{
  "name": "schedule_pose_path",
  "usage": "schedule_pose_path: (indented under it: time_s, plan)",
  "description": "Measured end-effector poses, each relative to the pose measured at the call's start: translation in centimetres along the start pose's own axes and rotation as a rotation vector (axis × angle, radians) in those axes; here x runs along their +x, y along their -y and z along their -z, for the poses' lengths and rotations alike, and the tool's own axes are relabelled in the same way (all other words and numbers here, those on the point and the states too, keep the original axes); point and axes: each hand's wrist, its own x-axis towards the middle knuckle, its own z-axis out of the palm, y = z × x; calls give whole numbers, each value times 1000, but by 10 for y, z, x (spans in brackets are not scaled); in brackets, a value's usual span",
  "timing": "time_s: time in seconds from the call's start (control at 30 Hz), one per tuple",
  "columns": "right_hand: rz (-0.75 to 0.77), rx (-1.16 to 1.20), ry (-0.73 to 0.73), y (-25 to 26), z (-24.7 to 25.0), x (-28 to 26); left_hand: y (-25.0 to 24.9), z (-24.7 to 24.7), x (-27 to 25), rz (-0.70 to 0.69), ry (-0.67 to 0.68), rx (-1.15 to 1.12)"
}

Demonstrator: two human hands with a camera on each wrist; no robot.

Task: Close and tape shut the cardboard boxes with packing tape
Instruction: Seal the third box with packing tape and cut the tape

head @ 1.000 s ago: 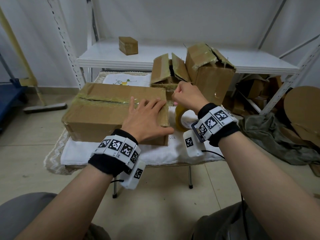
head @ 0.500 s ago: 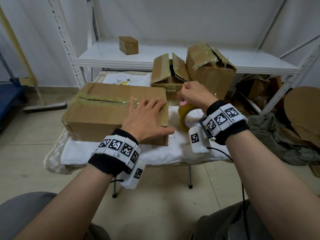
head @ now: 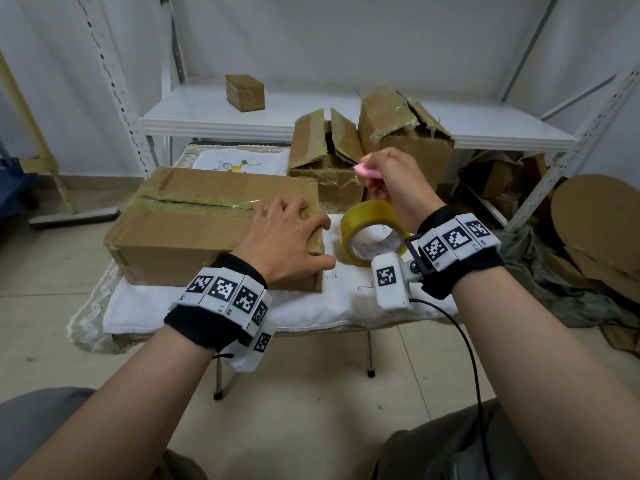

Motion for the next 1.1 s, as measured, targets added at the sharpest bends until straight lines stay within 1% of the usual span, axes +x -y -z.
schedule_pose_path:
  time_s: [0.07,0.13,0.2,0.27,0.33,0.4,0.47,0.53,0.6,0.67,0.73,0.77,0.8,0.83,0.87,0.93,0.97,1.03,1.1]
  plan:
    - [19,48,-30,2,5,3,-2,0,0,-1,4,7]
    - [29,32,-89,1,14,6,-3,0,0,2,7,19]
    - [18,-78,-176,-4,24,9,-3,-1,1,2,0,21]
    - [-14,-262,-216,-13,35,13,-2,-3,1,0,-6,20]
    - [-86,-500,-158,-20,44,17,-2,-3,0,2,-14,21]
    - [-173,-690,-57,-24,47,16,-2,-3,0,4,-18,13]
    - [-227,-785,18,-29,46,13,-3,-3,0,4,-19,5]
    - [-262,-842,29,-32,45,12,-3,-2,0,4,-24,-4]
    - [-296,-859,59,-33,45,10,-4,-2,0,4,-27,-16]
    - [-309,-902,125,-33,46,11,-4,-3,0,4,-26,-25]
    - [-204,-928,127,-31,43,10,-3,-2,-1,4,-18,-24]
    - [-121,-847,118,-29,41,10,-3,-1,-1,5,-14,-22]
    - [-50,-715,125,-27,38,10,-3,-1,-1,7,-10,-21]
    - [7,-592,160,-25,34,9,-3,-1,-1,8,-6,-22]
    - [22,-524,235,-22,30,6,-4,-1,-1,9,-5,-22]
    - [-10,-568,388,-21,23,2,-4,-1,-1,9,-15,-21]
    - [-35,-627,430,-21,20,1,-4,-1,-2,11,-19,-21]
    - [-69,-665,453,-21,20,2,-4,-1,-2,14,-19,-17]
    - [-85,-630,436,-18,25,4,-4,-1,-2,16,-21,-11]
